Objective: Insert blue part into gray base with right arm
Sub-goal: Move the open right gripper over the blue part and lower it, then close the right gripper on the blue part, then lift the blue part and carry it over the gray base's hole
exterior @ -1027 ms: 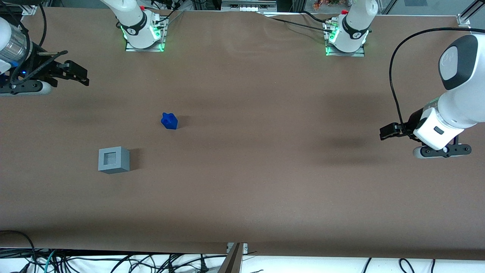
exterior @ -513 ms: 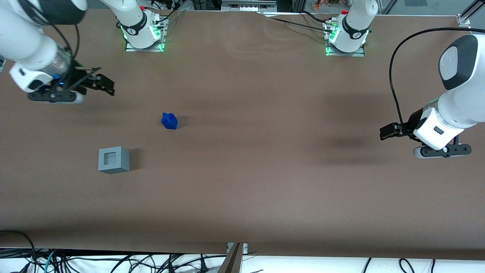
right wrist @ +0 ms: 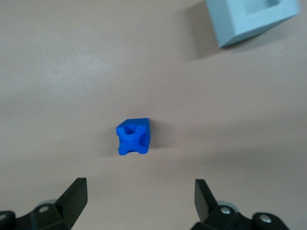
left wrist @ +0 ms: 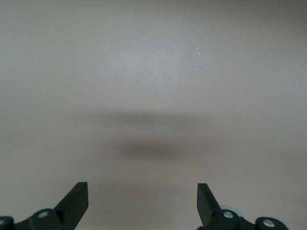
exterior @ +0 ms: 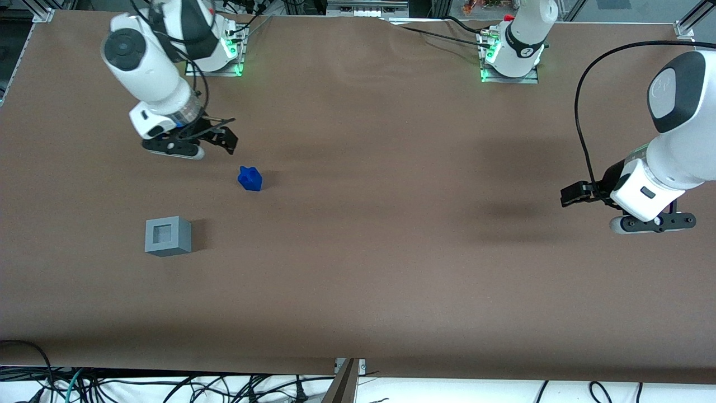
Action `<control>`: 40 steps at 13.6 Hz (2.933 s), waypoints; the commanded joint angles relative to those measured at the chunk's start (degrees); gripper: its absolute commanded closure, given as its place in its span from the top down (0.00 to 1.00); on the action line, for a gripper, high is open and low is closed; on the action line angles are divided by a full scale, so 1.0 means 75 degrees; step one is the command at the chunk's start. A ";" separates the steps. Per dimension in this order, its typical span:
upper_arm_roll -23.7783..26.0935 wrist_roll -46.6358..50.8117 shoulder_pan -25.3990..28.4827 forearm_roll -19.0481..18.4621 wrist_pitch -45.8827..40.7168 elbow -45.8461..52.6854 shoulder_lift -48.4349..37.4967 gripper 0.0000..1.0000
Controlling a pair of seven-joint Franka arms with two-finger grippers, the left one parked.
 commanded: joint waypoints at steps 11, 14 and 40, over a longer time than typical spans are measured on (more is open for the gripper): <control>0.0269 0.0205 0.0054 0.0026 0.4170 -0.0971 0.2421 0.98; 0.0269 0.0112 0.0112 -0.0021 0.4477 -0.1018 0.2646 0.76; -0.1688 -0.4865 -0.0777 -0.0068 -0.1487 0.3737 0.2995 0.44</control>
